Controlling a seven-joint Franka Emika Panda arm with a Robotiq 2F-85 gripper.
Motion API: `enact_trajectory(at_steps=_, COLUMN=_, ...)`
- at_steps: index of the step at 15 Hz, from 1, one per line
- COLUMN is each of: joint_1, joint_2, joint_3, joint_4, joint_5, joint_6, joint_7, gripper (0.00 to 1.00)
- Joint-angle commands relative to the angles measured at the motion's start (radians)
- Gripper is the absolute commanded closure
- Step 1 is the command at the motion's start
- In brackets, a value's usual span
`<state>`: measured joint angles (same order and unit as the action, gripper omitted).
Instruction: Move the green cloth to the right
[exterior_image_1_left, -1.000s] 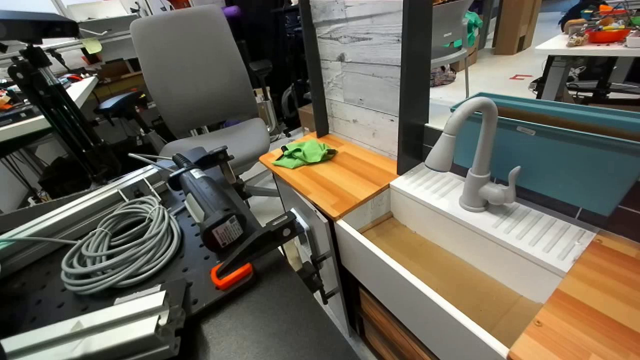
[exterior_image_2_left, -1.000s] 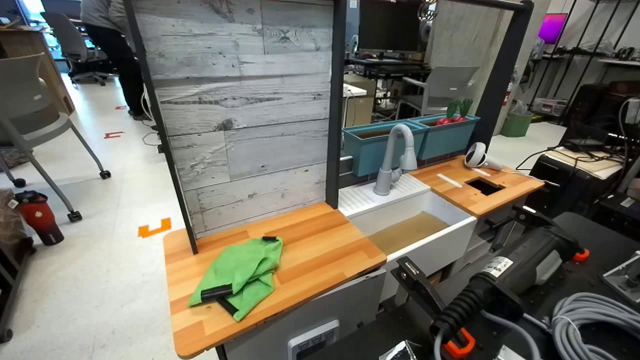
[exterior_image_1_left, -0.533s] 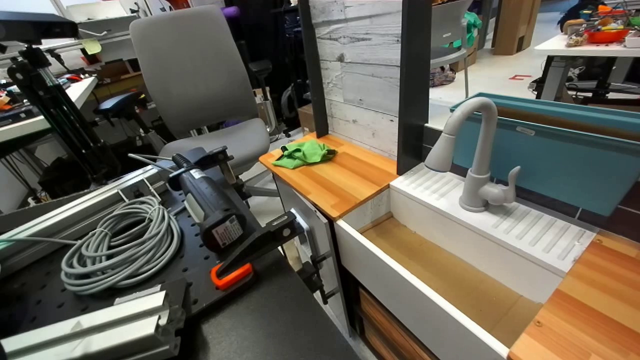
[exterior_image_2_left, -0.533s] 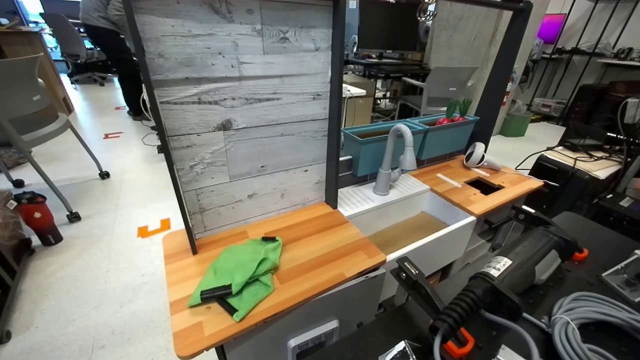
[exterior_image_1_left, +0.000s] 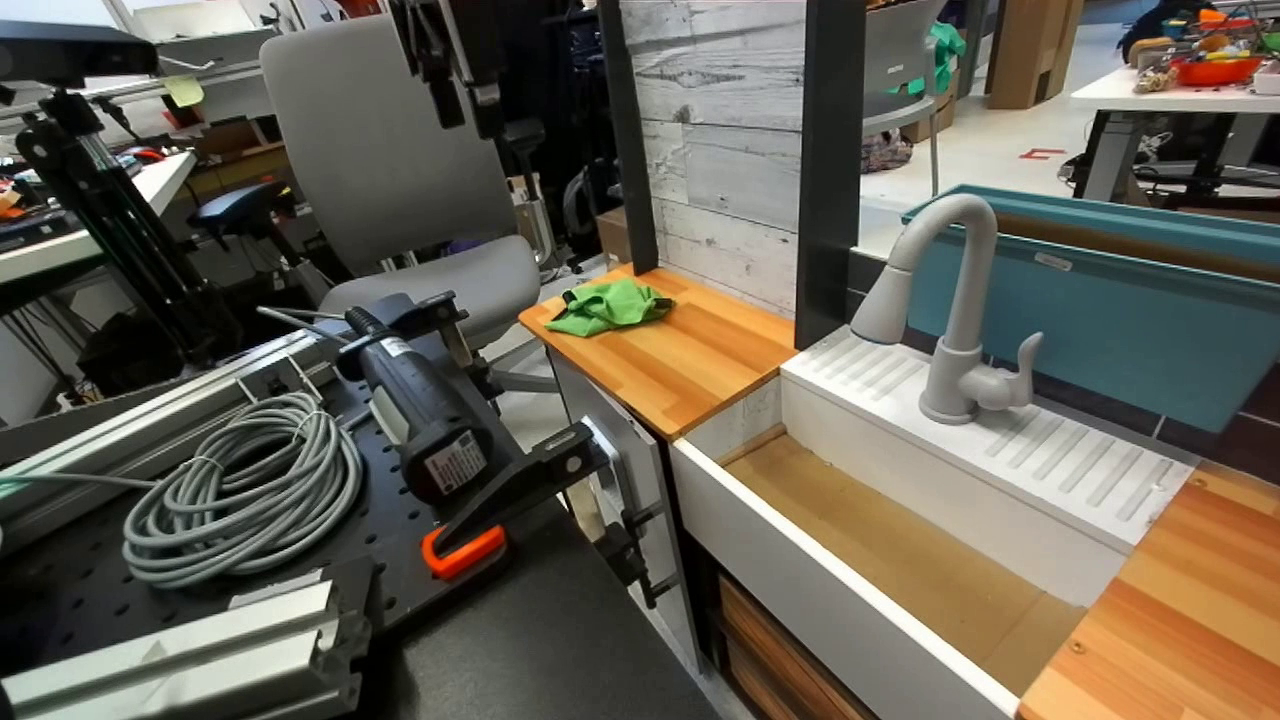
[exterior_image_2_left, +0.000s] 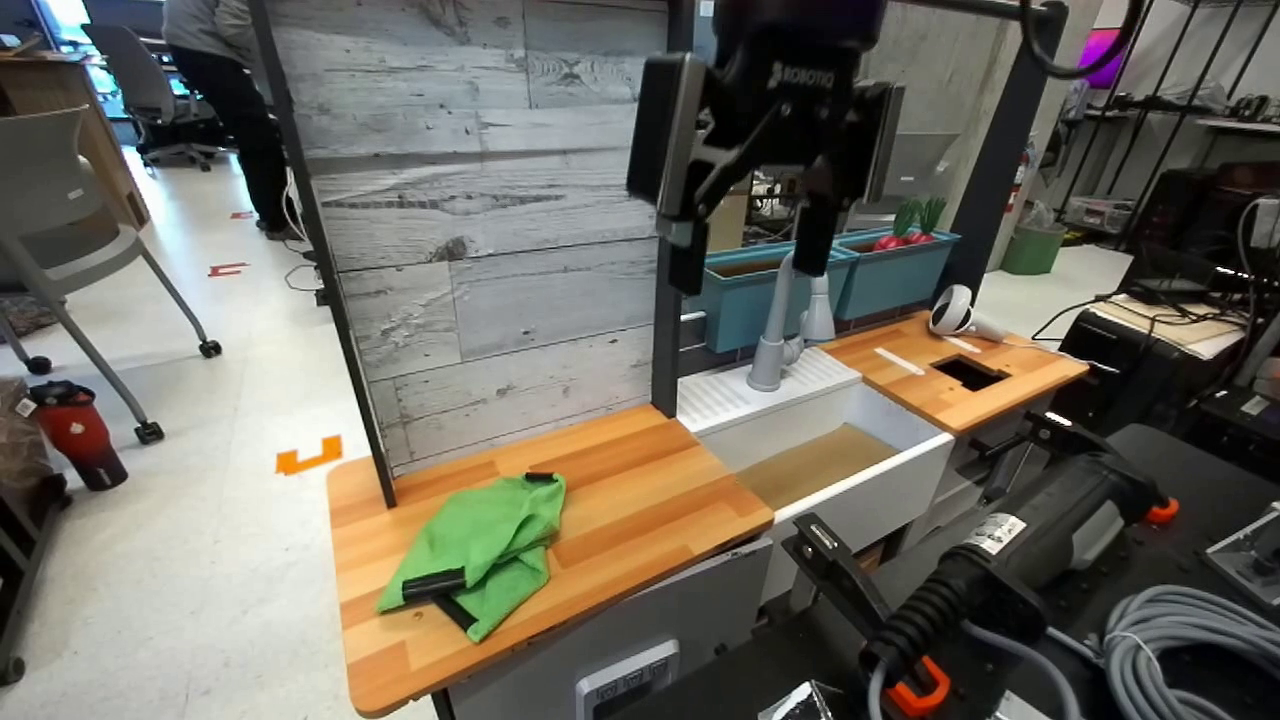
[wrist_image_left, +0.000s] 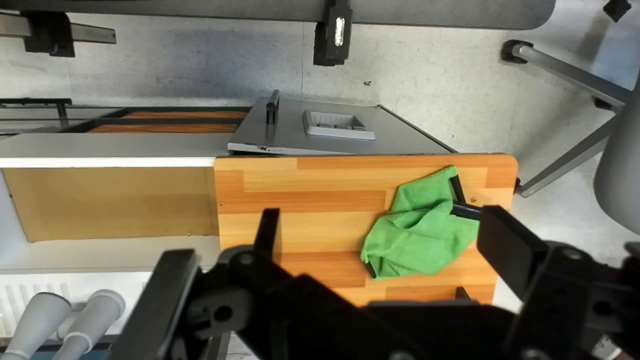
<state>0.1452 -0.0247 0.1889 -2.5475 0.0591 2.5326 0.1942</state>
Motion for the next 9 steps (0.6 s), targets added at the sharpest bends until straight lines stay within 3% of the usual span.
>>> enact_trajectory(at_steps=1, joint_1=0.008, joint_2=0.024, joint_3=-0.008, joint_4=0.015, joint_5=-0.002, joint_6=0.000, joint_7=0.002, gripper=0.00)
enact_trajectory(at_steps=5, joint_1=0.006, joint_2=0.035, joint_3=-0.009, joint_4=0.035, joint_5=-0.003, joint_6=0.000, joint_7=0.002, gripper=0.00)
enact_trajectory(at_steps=9, joint_1=0.013, joint_2=0.122, joint_3=-0.009, joint_4=0.083, joint_5=-0.055, joint_6=0.071, joint_7=0.137, gripper=0.00)
